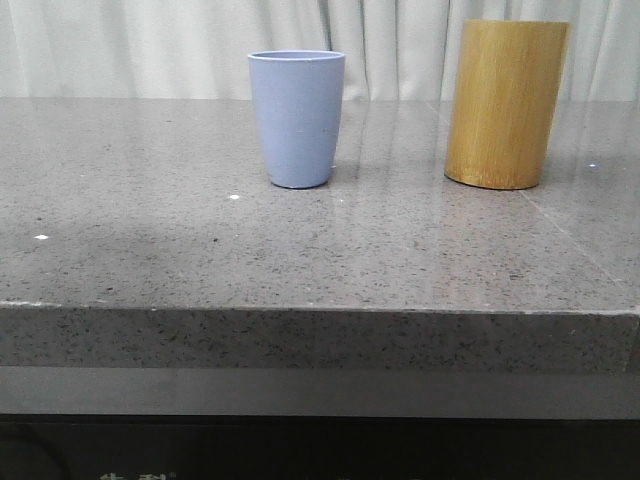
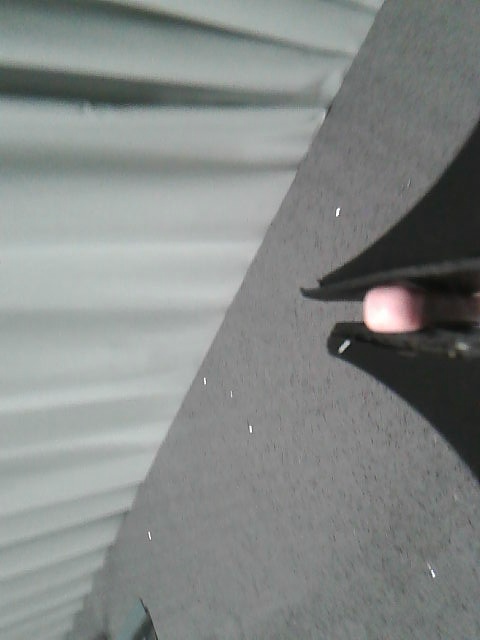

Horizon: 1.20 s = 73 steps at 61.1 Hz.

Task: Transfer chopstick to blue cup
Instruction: 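Lift the pink chopstick out of the bamboo cup with the right gripper, then move the chopstick over the blue cup, lower it in, open right gripper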

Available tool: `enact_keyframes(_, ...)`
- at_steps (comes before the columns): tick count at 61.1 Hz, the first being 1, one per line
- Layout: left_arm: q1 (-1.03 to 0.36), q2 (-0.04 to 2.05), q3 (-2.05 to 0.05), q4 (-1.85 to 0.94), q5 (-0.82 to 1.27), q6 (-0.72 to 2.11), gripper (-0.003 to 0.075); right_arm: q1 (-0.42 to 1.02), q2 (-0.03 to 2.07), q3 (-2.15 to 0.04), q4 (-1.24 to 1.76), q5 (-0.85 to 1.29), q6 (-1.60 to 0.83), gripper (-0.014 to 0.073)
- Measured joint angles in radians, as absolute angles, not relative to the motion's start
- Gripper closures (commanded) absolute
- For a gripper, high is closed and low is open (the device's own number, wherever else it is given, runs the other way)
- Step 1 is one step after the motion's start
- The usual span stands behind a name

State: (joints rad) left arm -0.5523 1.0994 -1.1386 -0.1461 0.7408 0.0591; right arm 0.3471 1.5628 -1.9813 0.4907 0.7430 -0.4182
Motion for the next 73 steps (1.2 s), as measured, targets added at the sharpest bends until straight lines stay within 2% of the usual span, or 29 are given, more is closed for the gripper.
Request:
enact_keyframes(12, -0.552, 1.099, -1.139, -0.146, 0.741, 0.059, 0.0364, 0.453, 1.652, -1.981, 0.491, 0.71, -0.512, 0.0662)
enact_keyframes(30, -0.552, 1.099, -1.139, -0.146, 0.732, 0.059, 0.0364, 0.463, 1.782, -1.981, 0.491, 0.701, -0.54, 0.065)
enact_keyframes(35, -0.552, 1.099, -1.139, -0.146, 0.73, 0.059, 0.0364, 0.463, 1.81, -1.981, 0.491, 0.701, -0.54, 0.0579)
enact_keyframes(45, -0.552, 1.099, -1.139, -0.146, 0.73, 0.059, 0.0364, 0.463, 1.838, -1.981, 0.491, 0.712, -0.54, 0.0312)
enact_keyframes(48, -0.552, 1.099, -1.139, -0.146, 0.73, 0.059, 0.0364, 0.463, 1.841, -1.981, 0.491, 0.716, -0.54, 0.0263)
enact_keyframes(51, -0.552, 1.099, -1.139, -0.146, 0.728, 0.059, 0.0364, 0.463, 1.841, -1.981, 0.491, 0.721, -0.54, 0.024)
enact_keyframes(64, -0.552, 1.099, -1.139, -0.146, 0.728, 0.059, 0.0364, 0.463, 1.829, -1.981, 0.491, 0.746, -0.541, 0.0244)
enact_keyframes(73, -0.552, 1.099, -1.139, -0.132, 0.728, 0.059, 0.0364, 0.433, 1.754, -1.981, 0.491, 0.858, -0.499, 0.0244)
